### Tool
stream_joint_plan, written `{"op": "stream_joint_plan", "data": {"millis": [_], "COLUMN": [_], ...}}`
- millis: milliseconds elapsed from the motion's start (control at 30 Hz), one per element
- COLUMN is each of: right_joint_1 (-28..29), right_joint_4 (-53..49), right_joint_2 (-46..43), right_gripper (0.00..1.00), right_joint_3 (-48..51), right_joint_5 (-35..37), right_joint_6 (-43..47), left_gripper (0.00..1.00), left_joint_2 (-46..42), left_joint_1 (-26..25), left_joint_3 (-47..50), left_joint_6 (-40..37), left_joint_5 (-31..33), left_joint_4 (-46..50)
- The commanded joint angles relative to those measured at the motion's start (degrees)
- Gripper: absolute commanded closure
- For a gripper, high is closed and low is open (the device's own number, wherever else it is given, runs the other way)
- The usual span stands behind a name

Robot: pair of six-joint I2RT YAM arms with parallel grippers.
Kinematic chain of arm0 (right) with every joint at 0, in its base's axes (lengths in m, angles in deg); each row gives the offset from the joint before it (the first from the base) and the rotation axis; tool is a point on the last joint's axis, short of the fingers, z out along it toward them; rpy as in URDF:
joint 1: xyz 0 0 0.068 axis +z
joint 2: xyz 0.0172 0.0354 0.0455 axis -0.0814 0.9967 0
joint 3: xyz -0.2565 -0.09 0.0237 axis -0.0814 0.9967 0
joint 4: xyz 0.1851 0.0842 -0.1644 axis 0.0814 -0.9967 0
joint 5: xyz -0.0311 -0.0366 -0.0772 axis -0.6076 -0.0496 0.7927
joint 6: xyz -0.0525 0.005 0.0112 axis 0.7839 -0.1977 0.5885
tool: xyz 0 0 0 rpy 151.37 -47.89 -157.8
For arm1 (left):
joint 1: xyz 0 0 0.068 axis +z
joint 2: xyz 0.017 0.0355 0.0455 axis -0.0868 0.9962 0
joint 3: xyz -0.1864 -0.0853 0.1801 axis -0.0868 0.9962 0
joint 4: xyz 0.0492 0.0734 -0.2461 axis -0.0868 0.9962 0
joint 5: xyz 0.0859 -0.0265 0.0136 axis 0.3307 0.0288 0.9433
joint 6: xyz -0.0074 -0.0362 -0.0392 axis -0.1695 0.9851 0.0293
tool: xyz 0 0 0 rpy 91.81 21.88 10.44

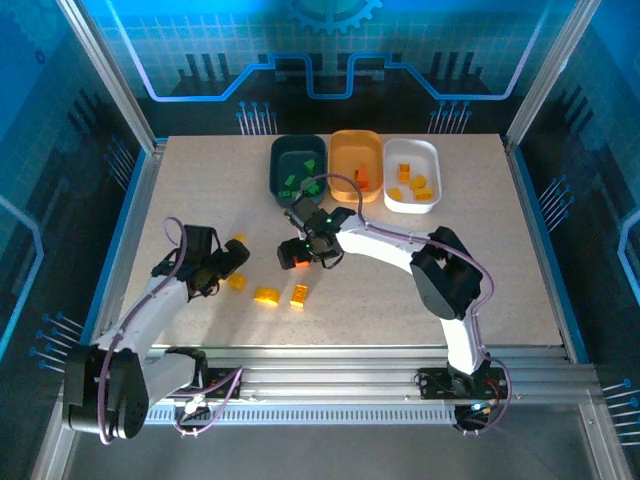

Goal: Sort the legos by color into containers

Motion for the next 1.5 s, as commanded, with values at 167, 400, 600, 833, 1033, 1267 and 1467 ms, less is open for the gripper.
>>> {"op": "stream_joint_plan", "data": {"millis": [167,400,600,833,1033,1267,1467], "right_joint_1": [3.13,4.31,4.48,3.98,-4.55,-16.85,-21.72], "right_joint_4": [-5.04,-5.63,-3.58,-2.08,-0.76,-6.89,-13.32], "right_joint_2": [9.27,11.62,9.44,1.48,0.64,13.05,25.01], "right_gripper": [0.1,0.24,0.49,0.51,0.51,0.51,0.5], "right_joint_3": [-7.15,-8.86,-7.22,-6.35,-10.75,-28.07,-44.72], "right_joint_5": [4.34,10.96,13.09,19.04,21.51,14.99,12.36], "right_joint_6": [-3.92,-5.41,-3.92,1.79,8.04,12.58,14.44], "left_gripper": [0.01,0.01,0.01,0.01,0.01,0.01,0.01], "left_joint_2": [-1.21,-3.45,-4.34,-4.91,-7.48,-3.67,0.33], "left_joint_1": [0.54,0.98,1.15,1.07,0.2,-6.35,-10.48], "left_joint_3": [0.73,-0.04,-0.95,-3.03,-4.13,-2.38,-4.59], "left_joint_6": [1.1,-0.52,-1.7,-1.2,-0.57,1.49,1.27], "left_joint_5": [-2.77,-3.42,-3.31,-2.73,-3.52,-6.01,-5.67], "left_joint_4": [-1.1,1.03,2.46,4.35,4.6,0.47,-0.86]}}
